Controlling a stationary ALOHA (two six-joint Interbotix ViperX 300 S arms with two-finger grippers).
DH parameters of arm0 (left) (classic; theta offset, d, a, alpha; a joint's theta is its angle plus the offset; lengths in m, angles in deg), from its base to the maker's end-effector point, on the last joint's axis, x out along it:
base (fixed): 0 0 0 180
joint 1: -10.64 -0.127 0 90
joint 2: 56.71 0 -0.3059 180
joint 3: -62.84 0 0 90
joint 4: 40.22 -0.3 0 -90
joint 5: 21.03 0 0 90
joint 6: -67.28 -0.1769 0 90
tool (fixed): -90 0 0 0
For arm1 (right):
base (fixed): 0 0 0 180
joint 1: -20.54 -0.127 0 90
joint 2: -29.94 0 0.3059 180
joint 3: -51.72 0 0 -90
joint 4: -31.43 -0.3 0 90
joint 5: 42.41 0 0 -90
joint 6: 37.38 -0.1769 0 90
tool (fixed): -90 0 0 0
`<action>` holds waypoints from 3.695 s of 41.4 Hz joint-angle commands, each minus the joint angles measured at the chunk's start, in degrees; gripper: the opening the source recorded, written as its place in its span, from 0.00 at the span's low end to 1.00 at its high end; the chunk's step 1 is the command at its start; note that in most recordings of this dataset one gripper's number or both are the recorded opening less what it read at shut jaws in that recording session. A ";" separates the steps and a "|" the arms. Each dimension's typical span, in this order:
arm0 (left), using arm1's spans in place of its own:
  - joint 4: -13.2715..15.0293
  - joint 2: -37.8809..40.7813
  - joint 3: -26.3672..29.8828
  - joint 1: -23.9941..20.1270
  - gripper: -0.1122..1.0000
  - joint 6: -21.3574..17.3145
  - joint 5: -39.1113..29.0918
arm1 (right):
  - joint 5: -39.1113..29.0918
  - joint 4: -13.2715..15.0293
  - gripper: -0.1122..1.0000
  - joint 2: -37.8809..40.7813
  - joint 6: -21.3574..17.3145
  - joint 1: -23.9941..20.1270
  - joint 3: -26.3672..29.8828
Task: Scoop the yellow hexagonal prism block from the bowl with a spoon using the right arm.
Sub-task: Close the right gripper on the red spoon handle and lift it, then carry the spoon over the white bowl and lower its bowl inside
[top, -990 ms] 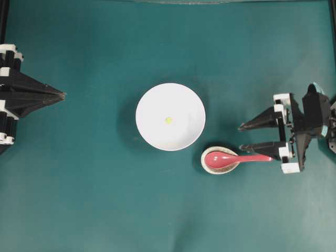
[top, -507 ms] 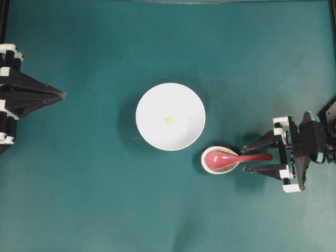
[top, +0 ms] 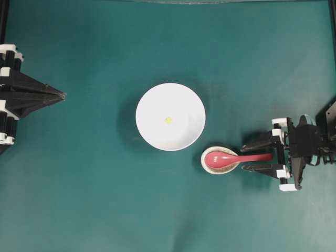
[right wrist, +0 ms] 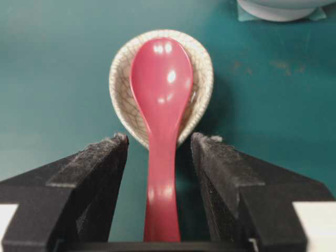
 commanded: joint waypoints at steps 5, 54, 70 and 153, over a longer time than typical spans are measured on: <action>-0.18 0.62 1.32 -0.09 0.11 -0.09 0.35 | 0.44 -0.79 0.61 0.70 -0.09 -0.26 0.62; -0.09 0.62 1.32 -0.09 0.11 -0.09 -1.41 | -12.48 -0.88 0.31 -15.64 0.88 2.64 4.39; -0.18 0.62 1.32 -0.09 0.11 -0.09 -3.78 | -39.38 -0.70 0.31 -29.27 3.69 14.59 13.27; -0.18 0.70 1.23 -0.09 0.11 0.09 -6.33 | -116.02 7.91 0.31 -8.61 1.93 37.35 55.90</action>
